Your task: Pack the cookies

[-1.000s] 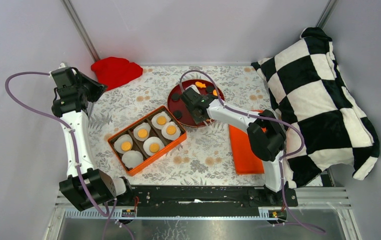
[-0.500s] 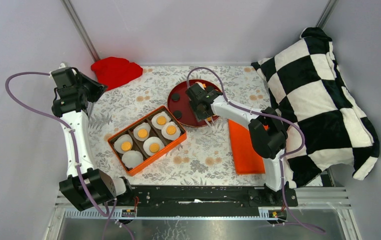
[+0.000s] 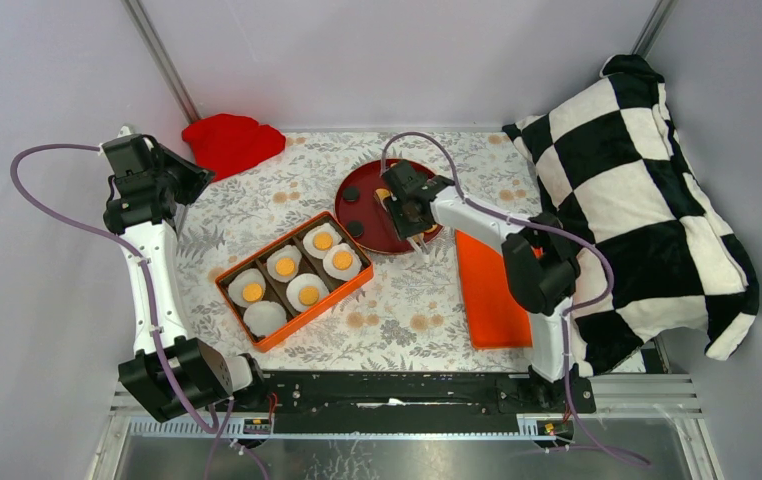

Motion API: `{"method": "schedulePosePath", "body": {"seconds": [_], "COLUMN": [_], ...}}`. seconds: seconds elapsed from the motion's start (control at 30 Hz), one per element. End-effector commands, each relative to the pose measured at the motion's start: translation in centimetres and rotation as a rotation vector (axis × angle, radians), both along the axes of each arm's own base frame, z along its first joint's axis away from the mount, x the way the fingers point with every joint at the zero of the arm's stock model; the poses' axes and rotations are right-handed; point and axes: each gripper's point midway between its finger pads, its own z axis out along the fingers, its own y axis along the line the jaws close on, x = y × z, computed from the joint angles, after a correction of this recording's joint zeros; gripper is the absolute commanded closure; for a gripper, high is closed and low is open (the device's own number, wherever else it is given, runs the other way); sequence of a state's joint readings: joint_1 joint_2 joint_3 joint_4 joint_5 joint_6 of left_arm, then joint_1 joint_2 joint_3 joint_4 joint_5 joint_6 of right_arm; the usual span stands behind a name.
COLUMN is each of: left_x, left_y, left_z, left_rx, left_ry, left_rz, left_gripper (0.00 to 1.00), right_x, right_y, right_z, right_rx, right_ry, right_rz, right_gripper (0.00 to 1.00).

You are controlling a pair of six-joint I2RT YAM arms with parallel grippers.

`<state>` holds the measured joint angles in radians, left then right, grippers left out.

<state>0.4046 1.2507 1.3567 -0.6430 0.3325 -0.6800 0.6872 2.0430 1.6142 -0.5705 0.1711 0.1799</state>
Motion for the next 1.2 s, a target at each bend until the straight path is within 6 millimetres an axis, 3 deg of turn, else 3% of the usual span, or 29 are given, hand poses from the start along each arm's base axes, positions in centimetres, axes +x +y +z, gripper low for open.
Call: {"method": "schedulePosePath", "body": {"seconds": [0.0,0.2,0.43,0.8,0.93,1.17], "left_x": [0.3,0.5,0.7,0.3,0.2,0.0], "left_y": [0.1,0.6,0.7,0.5,0.4,0.4], "left_z": [1.0,0.4,0.4,0.5,0.5,0.4], "left_rx": [0.014,0.015,0.014,0.018,0.017,0.028], "left_ry": [-0.040,-0.017,-0.014,-0.009,-0.011,-0.007], "left_rz": [0.011,0.031,0.039,0.035,0.030,0.024], "left_gripper": [0.92,0.94,0.94,0.94,0.94,0.94], "right_x": [-2.2,-8.5,-16.1,-23.7,-25.9,-24.4], "right_y": [3.3,6.1,10.5,16.4,17.9,18.9], "right_z": [8.7,11.3,11.9,11.3,10.0,7.7], "right_rx": [0.250,0.274,0.363,0.348,0.332,0.279], "right_ry": [-0.108,-0.138,-0.055,0.041,0.073,0.037], "right_rz": [0.113,0.303,0.561,0.850,0.901,0.862], "right_gripper": [0.96,0.99,1.00,1.00,0.99,0.96]}}
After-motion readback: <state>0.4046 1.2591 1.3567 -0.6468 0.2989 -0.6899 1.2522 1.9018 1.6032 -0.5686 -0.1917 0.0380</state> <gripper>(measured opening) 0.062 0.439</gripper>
